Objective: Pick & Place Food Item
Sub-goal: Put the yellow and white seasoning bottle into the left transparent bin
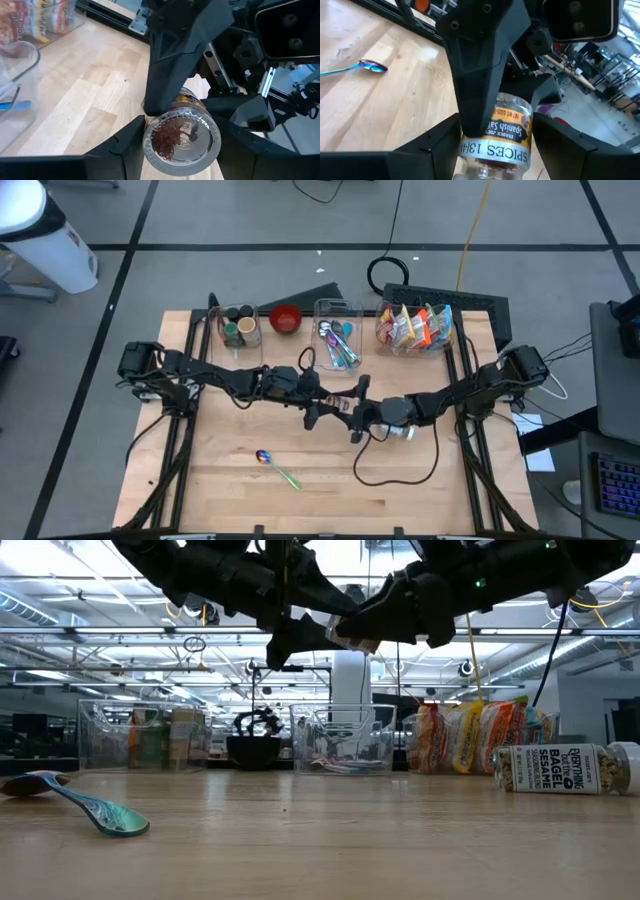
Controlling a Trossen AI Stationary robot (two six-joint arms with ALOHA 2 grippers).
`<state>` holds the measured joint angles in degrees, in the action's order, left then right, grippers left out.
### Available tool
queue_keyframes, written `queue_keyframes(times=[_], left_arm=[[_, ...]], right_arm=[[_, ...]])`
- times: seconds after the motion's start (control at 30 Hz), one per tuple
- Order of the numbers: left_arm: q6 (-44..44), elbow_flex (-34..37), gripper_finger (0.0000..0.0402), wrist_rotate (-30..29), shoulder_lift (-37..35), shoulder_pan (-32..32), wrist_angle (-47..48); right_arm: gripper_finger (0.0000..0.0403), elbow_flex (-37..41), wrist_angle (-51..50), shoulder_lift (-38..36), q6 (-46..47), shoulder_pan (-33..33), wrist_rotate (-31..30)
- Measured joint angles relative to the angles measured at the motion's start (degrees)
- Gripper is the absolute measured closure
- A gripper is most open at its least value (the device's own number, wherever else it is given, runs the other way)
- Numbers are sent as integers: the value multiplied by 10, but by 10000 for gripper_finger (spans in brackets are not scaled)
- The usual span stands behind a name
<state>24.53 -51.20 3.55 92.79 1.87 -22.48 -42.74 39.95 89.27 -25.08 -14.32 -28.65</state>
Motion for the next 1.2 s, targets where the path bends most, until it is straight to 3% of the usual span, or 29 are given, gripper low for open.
queue_keyframes(times=[0.53, 0.87, 1.1, 1.2], left_arm=[[-45, 1, 205, 13, -79, -16, 13], [-97, 0, 205, 9, -128, -13, 15], [-114, 0, 205, 3, -131, -13, 13], [-120, 0, 205, 3, -131, -10, 13]], right_arm=[[173, 0, 62, -1, -131, -87, -240], [188, 0, 95, 0, -51, -86, -266], [223, 10, 96, 0, 33, -72, -177], [257, 15, 96, 0, 59, -61, -176]])
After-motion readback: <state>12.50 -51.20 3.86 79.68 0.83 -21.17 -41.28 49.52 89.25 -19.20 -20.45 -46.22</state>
